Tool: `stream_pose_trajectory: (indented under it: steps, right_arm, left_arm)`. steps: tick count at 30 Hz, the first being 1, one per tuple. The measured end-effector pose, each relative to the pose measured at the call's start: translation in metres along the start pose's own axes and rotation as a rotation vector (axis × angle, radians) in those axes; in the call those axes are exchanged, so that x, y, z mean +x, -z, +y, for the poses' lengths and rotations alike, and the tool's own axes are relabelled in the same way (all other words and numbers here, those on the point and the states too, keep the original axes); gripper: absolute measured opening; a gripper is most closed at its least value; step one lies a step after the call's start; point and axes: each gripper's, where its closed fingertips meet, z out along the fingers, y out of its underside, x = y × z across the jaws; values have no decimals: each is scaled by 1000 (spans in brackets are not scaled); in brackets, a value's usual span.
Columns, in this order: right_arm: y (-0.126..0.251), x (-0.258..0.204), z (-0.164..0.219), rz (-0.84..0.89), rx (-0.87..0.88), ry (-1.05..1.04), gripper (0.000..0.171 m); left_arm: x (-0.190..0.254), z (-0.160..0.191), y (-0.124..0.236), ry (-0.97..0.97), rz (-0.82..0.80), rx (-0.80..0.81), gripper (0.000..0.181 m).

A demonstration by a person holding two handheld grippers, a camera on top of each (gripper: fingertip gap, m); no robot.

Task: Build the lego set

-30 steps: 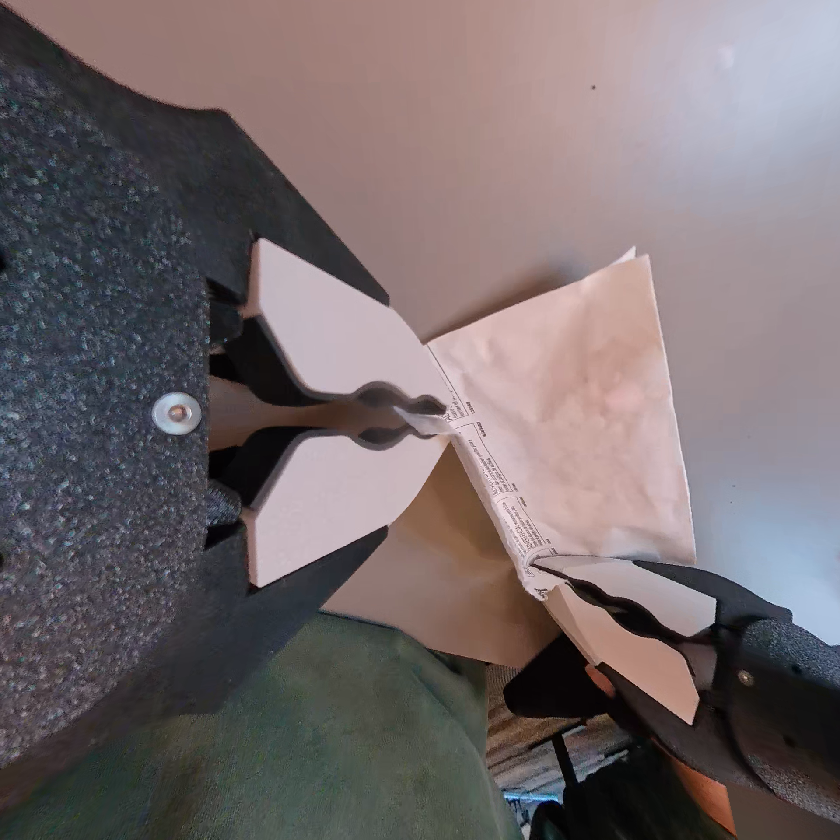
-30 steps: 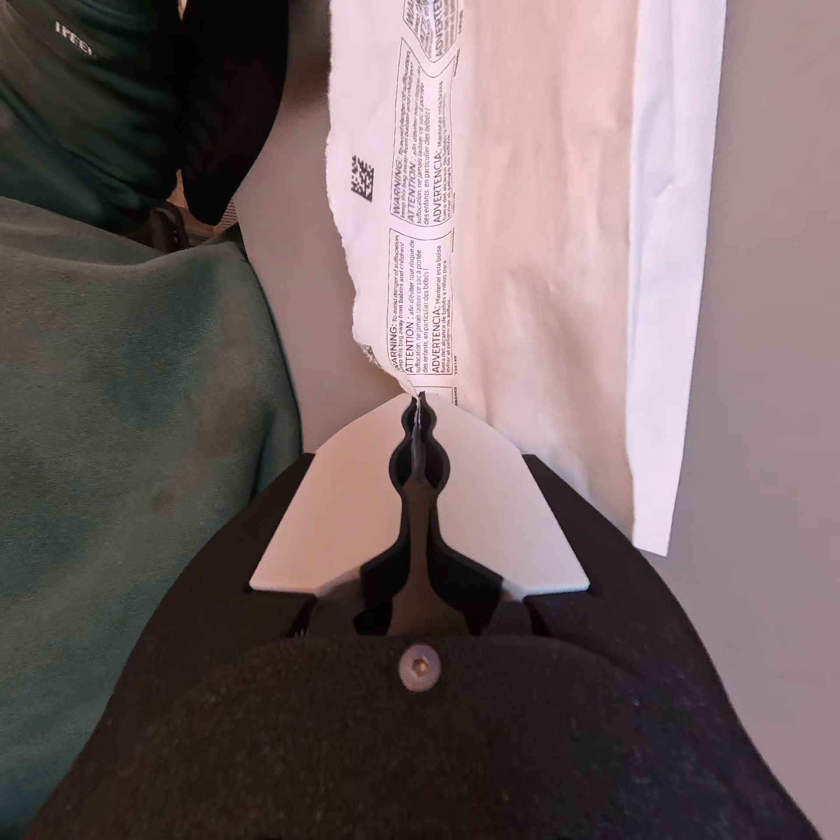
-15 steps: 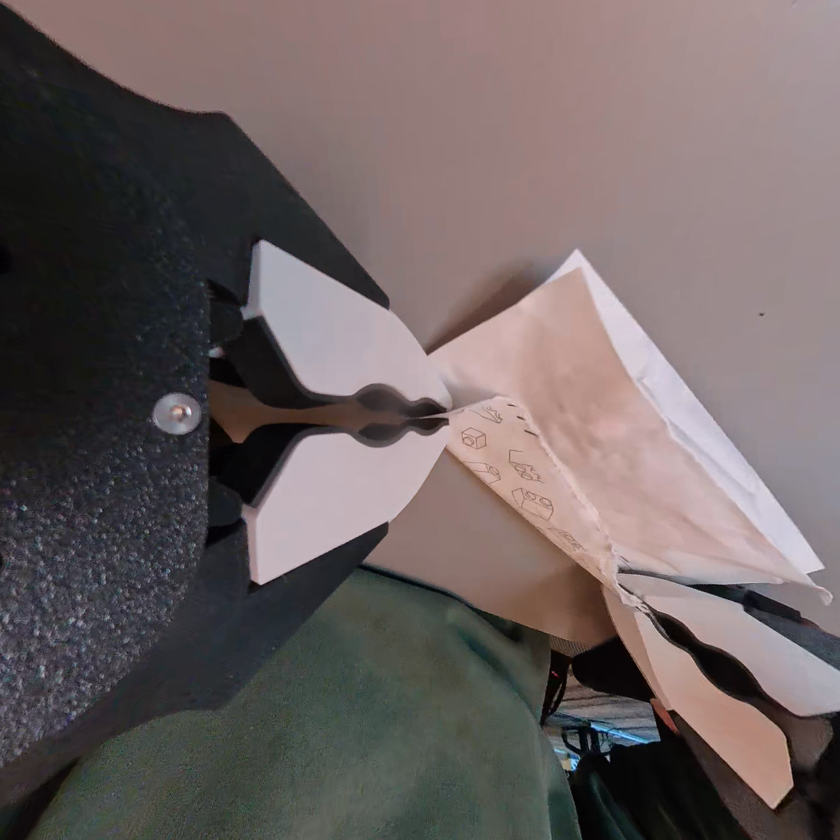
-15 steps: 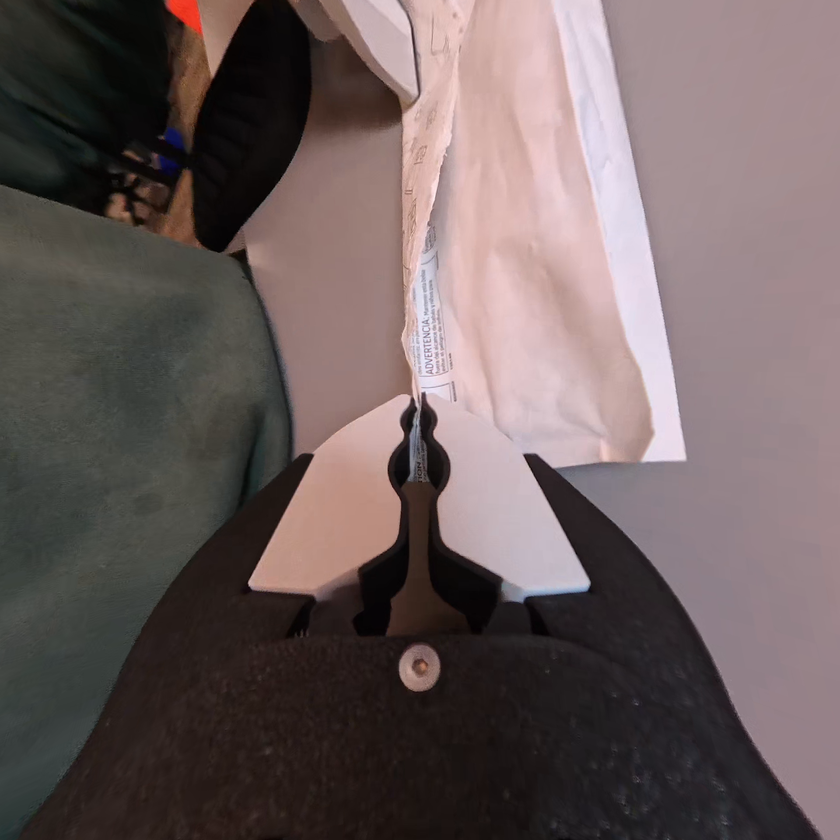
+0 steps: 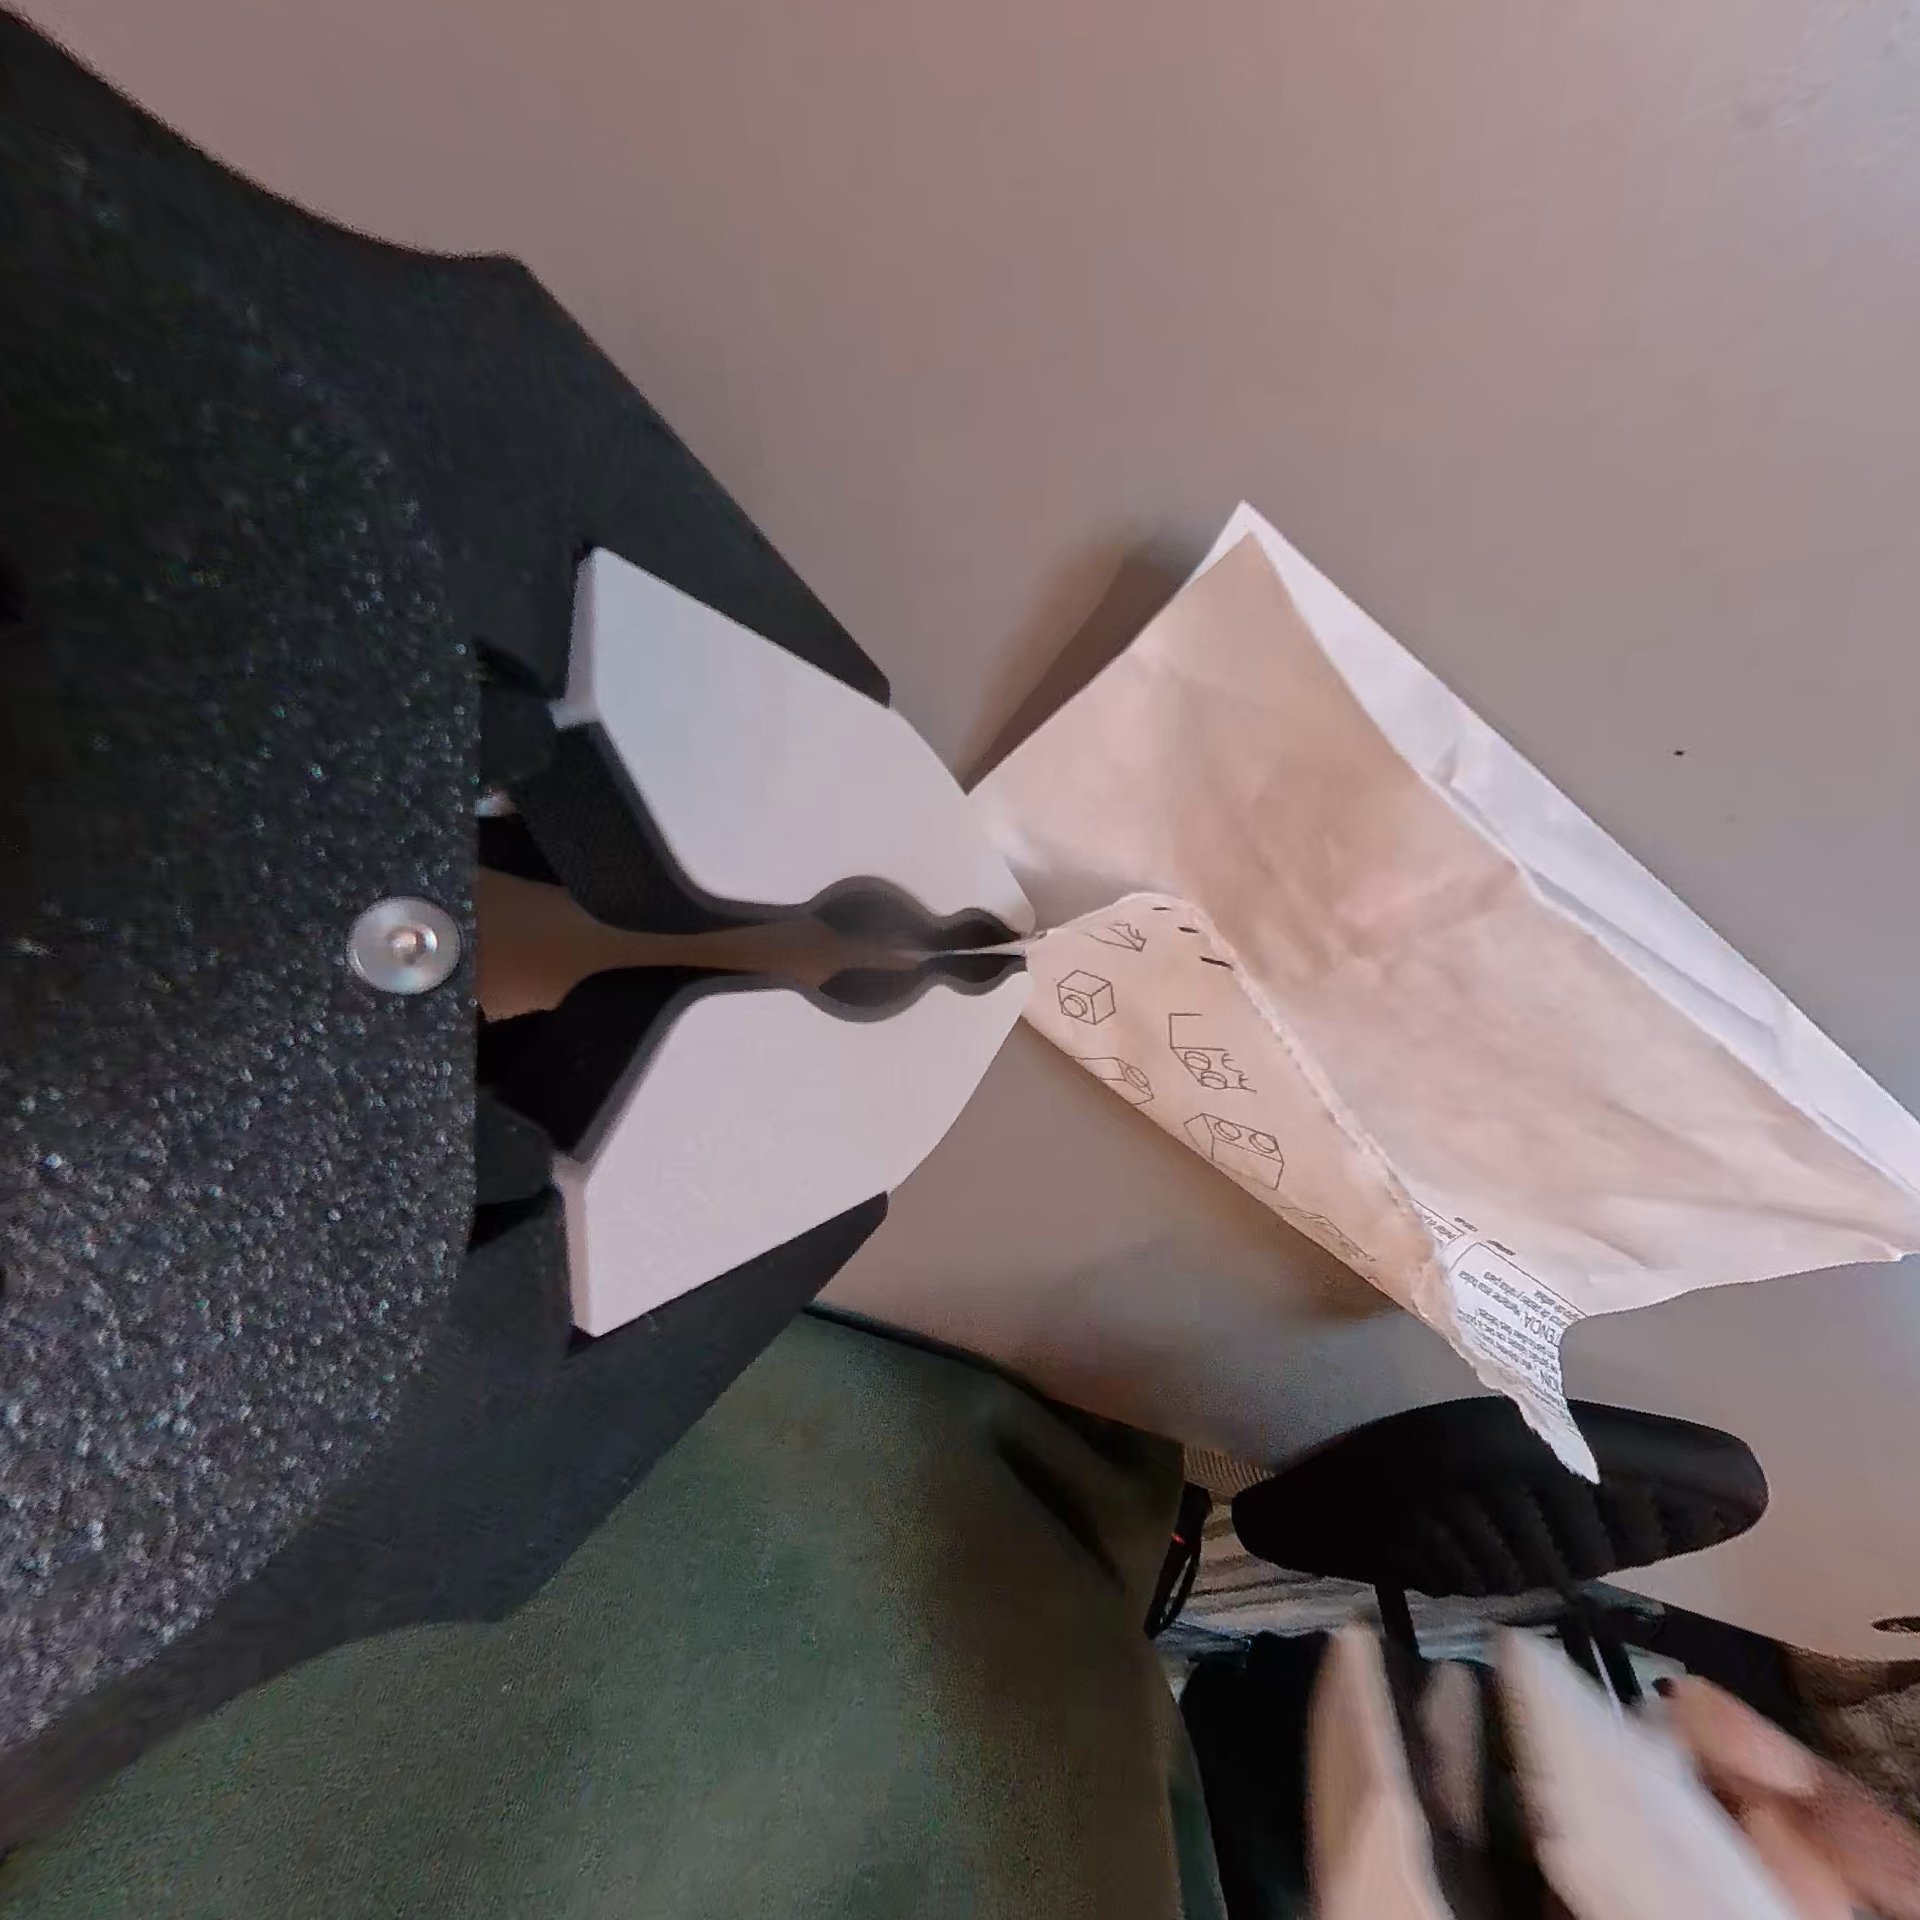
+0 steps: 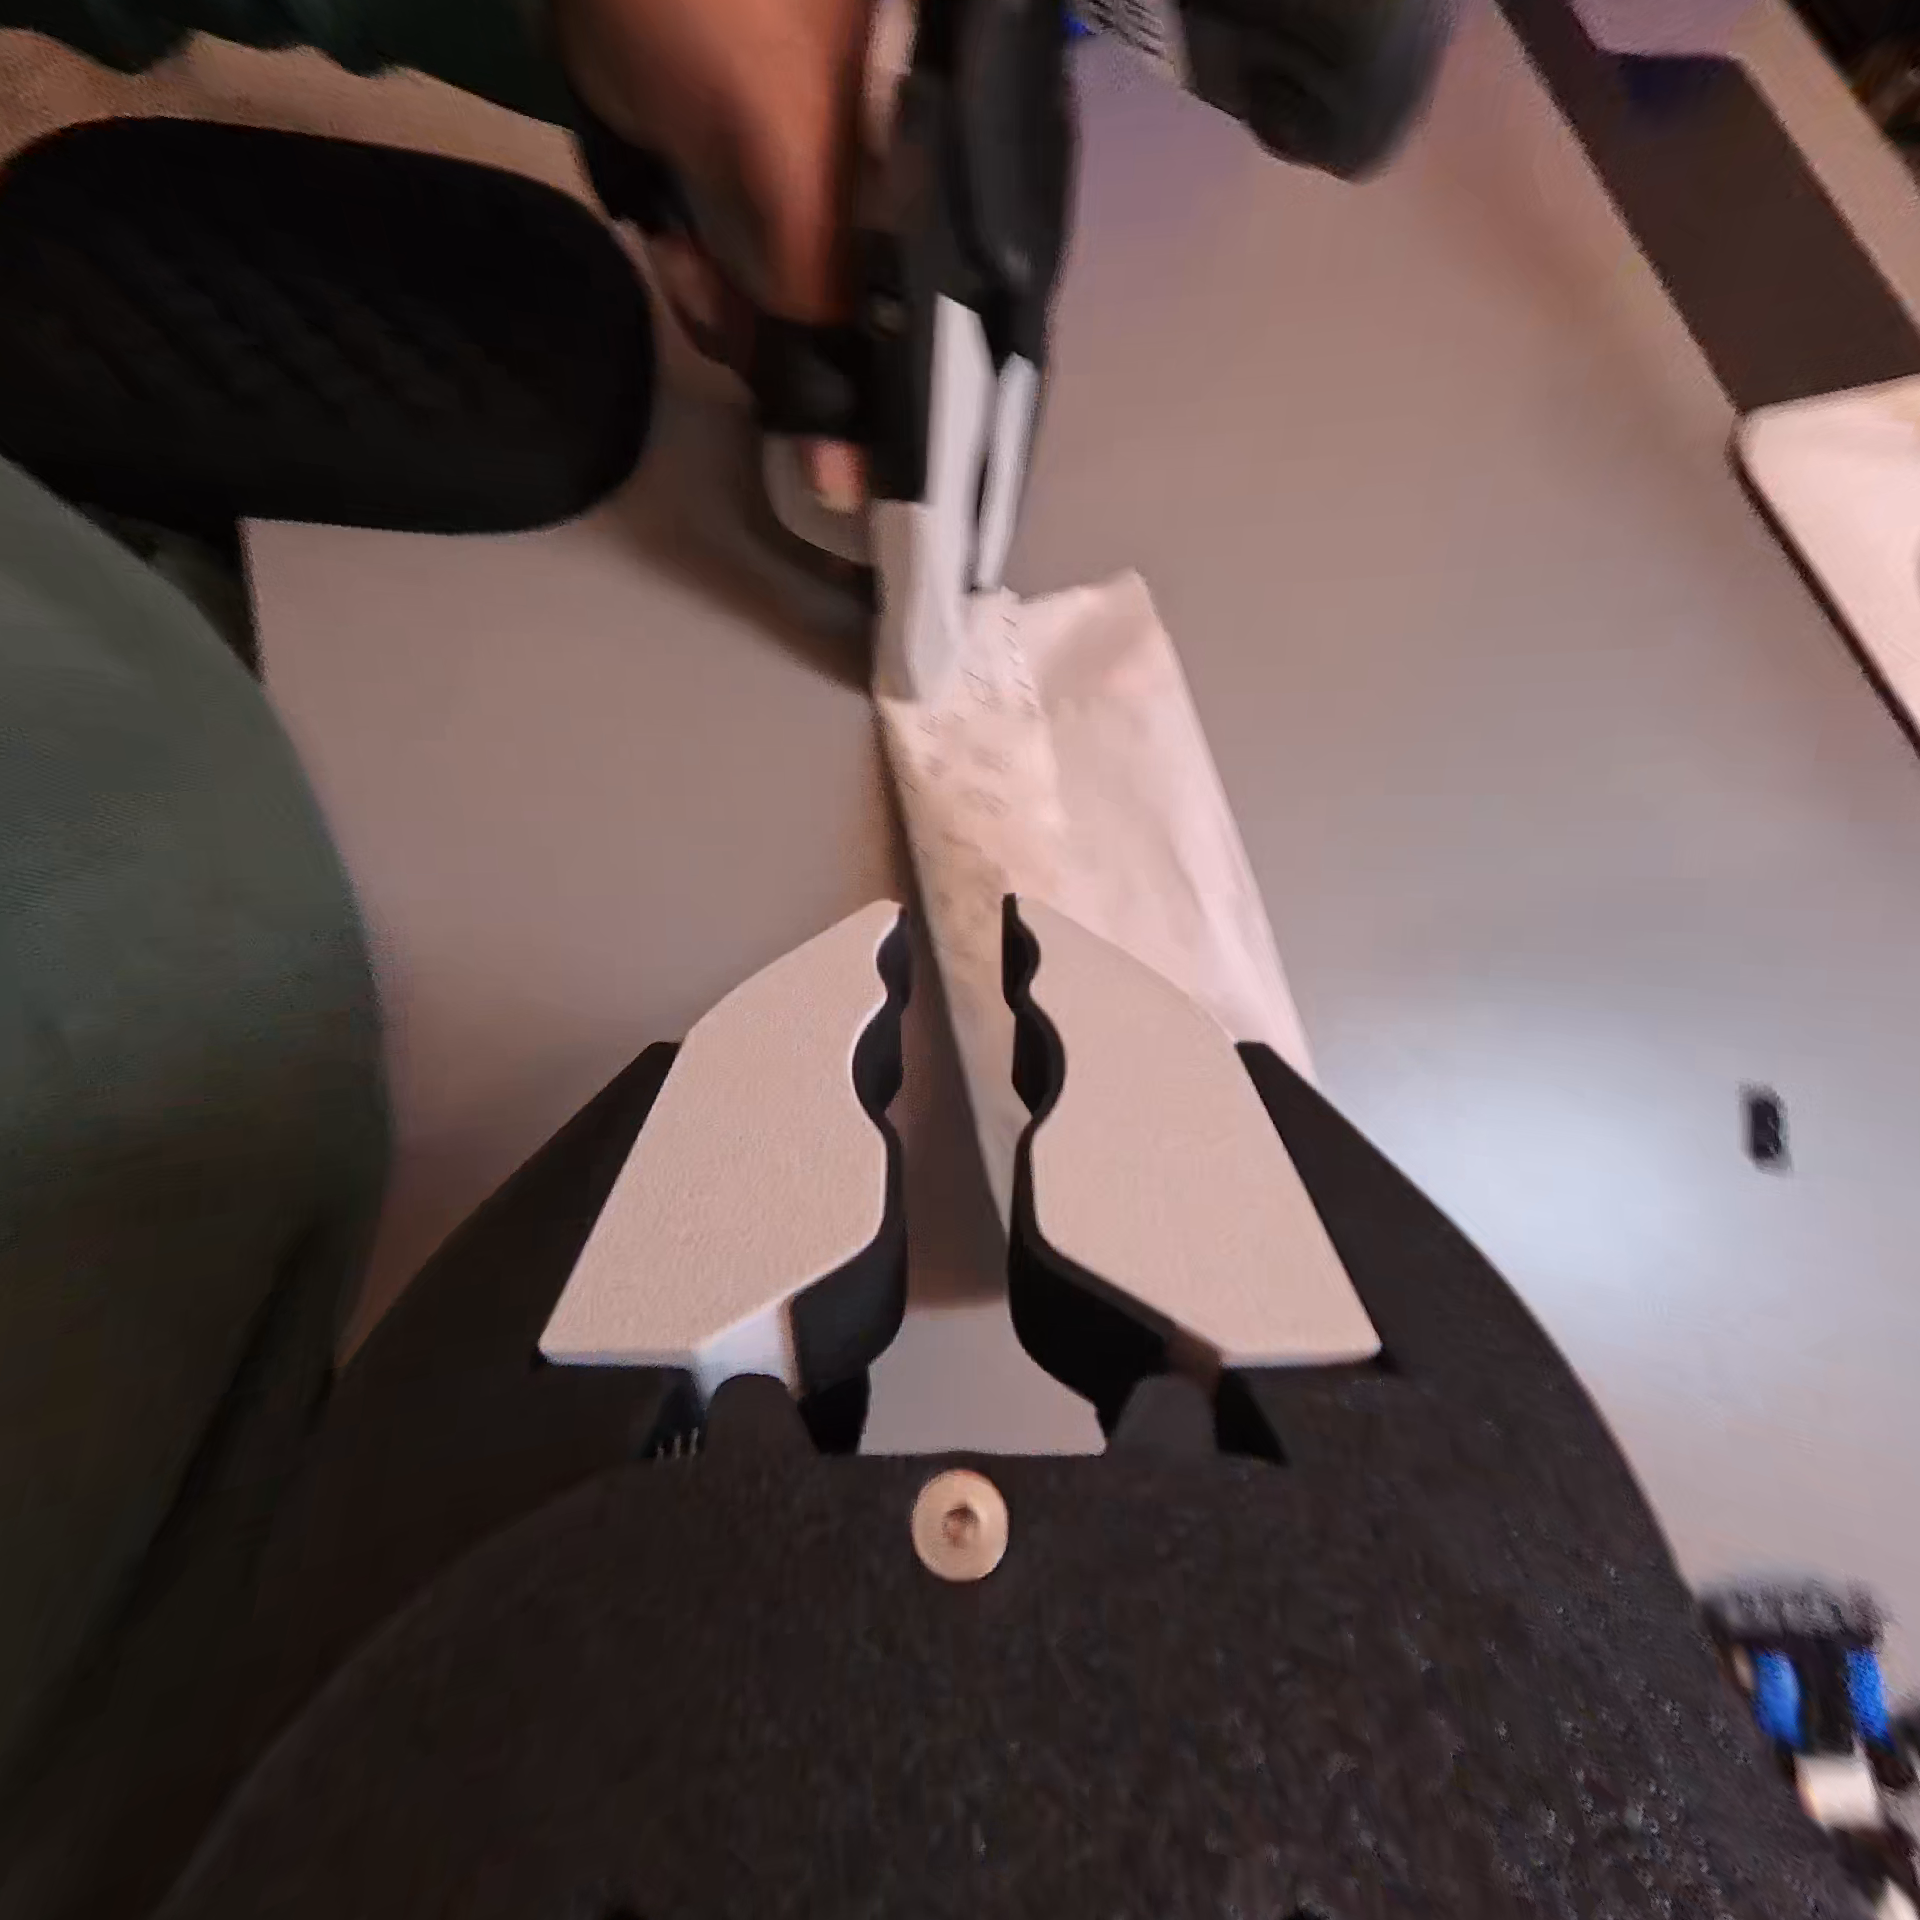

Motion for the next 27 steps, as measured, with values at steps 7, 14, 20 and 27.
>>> stream_pose_trajectory:
  steps: [7, 14, 20, 27]
  right_arm:
    - [-92, -7, 13, -65, -225, 55, 0]
    - [-106, -8, 14, -237, -361, -4, 0]
    - [-106, -9, 14, -268, -378, 9, 0]
    - [-106, -9, 13, -249, -346, 19, 0]
  left_arm:
    - [0, 0, 1, -18, -9, 26, 0]
    - [-2, 6, 7, -52, -14, 23, 0]
    - [-16, 28, 31, -56, -99, 42, 0]
    - [16, 8, 43, -237, -186, 192, 0]
